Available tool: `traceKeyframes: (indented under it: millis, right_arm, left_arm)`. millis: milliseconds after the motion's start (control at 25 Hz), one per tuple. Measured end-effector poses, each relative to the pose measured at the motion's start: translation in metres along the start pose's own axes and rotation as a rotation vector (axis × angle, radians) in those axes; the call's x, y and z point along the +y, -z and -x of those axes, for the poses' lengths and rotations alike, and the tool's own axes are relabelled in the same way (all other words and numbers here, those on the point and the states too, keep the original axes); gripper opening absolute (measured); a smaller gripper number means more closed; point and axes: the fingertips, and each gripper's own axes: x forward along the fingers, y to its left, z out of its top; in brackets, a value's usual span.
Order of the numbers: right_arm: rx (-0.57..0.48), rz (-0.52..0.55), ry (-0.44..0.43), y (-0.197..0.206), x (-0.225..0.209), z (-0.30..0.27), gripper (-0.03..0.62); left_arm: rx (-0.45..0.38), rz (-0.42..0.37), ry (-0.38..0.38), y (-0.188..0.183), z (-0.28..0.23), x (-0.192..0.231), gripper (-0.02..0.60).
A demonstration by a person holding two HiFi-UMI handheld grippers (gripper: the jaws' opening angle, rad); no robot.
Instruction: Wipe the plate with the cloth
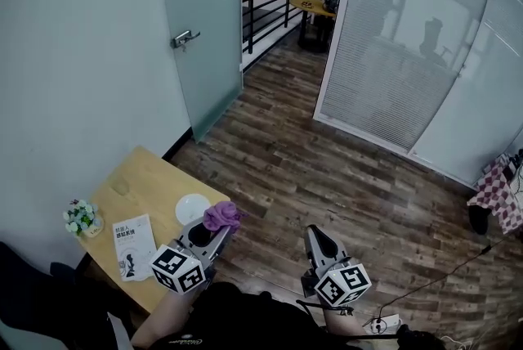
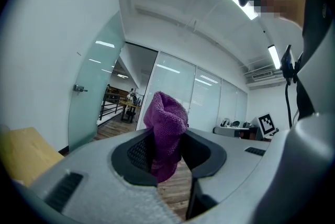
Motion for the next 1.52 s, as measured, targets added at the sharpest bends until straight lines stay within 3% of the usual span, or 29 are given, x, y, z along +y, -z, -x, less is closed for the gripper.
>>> traceKeyframes:
  millis: [160, 440, 600, 1080, 1280, 1520]
  right_arm:
    - [0.025, 0.019, -0.025, 0.004, 0.008, -0.015, 0.015]
    - [0.016, 0.042, 0.009, -0.001, 0.017, -0.042, 0.015]
    - [0.036, 0.059, -0.023, 0.003, 0.034, -0.061, 0.015]
    - [0.064, 0.041, -0.006, 0.017, 0.049, -0.089, 0.015]
    - [0.102, 0.028, -0.012, 0.027, 0.053, -0.1, 0.015]
    - [0.192, 0.024, -0.084, 0.046, 0.062, -0.117, 0.015]
  left_arm:
    - [-0.001, 0.029, -0.011, 0.003, -0.005, 0.013, 0.126]
    - [-0.026, 0.01, 0.041, -0.013, -0.015, 0.033, 0.126]
    - [-0.03, 0.01, 0.051, -0.019, -0.012, 0.048, 0.126]
    - [-0.009, 0.018, 0.054, -0.018, -0.001, 0.079, 0.126]
    - [0.005, 0.034, 0.034, -0.014, 0.005, 0.092, 0.126]
    - [0.03, 0.082, -0.04, 0.005, 0.018, 0.103, 0.126]
